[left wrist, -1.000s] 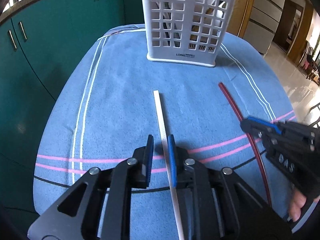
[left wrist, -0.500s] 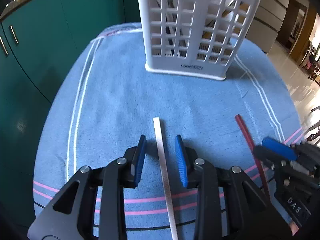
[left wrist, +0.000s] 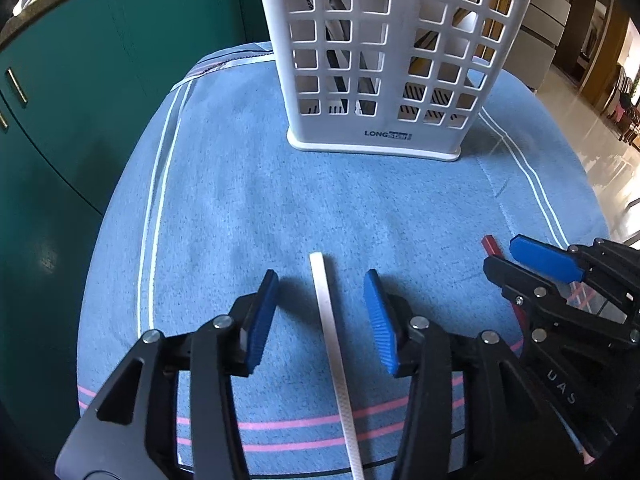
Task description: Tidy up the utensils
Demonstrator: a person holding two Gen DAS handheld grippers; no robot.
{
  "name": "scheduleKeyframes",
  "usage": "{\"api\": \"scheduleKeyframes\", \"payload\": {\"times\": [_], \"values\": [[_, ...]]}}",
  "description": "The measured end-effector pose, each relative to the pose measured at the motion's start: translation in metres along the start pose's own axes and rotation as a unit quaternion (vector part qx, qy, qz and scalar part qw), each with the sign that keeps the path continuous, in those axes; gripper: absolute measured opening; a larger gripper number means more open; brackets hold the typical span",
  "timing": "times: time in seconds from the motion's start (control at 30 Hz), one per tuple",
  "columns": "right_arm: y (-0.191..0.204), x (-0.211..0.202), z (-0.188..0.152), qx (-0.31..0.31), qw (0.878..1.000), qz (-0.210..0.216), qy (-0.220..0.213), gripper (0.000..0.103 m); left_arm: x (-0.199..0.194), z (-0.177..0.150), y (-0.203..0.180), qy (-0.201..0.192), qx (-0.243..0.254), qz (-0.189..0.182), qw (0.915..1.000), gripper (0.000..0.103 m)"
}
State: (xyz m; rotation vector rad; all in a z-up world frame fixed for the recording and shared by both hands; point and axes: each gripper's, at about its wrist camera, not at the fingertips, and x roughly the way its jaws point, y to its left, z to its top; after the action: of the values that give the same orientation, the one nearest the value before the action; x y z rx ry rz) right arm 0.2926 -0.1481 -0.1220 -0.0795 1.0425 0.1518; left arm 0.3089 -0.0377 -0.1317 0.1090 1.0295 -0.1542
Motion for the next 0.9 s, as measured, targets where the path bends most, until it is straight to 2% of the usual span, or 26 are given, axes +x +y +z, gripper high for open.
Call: {"api": "scheduleKeyframes", "payload": {"times": [0.2, 0.3, 0.37, 0.47, 0.57, 0.67, 0.83, 0.9], "values": [[0.002, 0.001, 0.004, -0.008, 1.000, -0.002, -0.005, 0.027, 0.000, -0.001, 0.001, -0.007, -0.001, 0.001, 1.0000, 0.043], [0.003, -0.001, 0.001, -0.006, 1.000, 0.004, -0.007, 0.021, -0.001, -0.003, 0.000, -0.011, 0.000, -0.002, 0.9999, 0.028], [0.004, -0.002, -0.004, -0.009, 1.000, 0.006, -0.008, 0.011, -0.003, -0.005, -0.002, -0.013, 0.001, -0.003, 0.9999, 0.021], [0.010, -0.004, -0.008, -0.010, 1.000, 0.006, -0.013, 0.007, -0.007, -0.008, -0.005, -0.014, 0.000, -0.004, 0.9999, 0.008], [0.014, -0.008, -0.013, -0.003, 1.000, 0.024, -0.011, 0.007, -0.010, -0.010, -0.003, -0.014, -0.010, -0.008, 0.9998, 0.006], [0.008, -0.021, -0.014, -0.004, 1.000, 0.019, -0.023, 0.007, -0.020, -0.011, 0.001, -0.029, -0.016, -0.003, 0.9995, 0.006], [-0.006, -0.071, -0.010, 0.010, 0.997, 0.029, -0.073, 0.007, -0.056, -0.007, 0.008, -0.067, -0.023, -0.009, 0.9975, 0.006], [-0.011, -0.092, -0.009, 0.013, 0.995, 0.033, -0.096, 0.007, -0.082, -0.004, 0.012, -0.093, -0.028, -0.019, 0.9951, 0.006]]}}
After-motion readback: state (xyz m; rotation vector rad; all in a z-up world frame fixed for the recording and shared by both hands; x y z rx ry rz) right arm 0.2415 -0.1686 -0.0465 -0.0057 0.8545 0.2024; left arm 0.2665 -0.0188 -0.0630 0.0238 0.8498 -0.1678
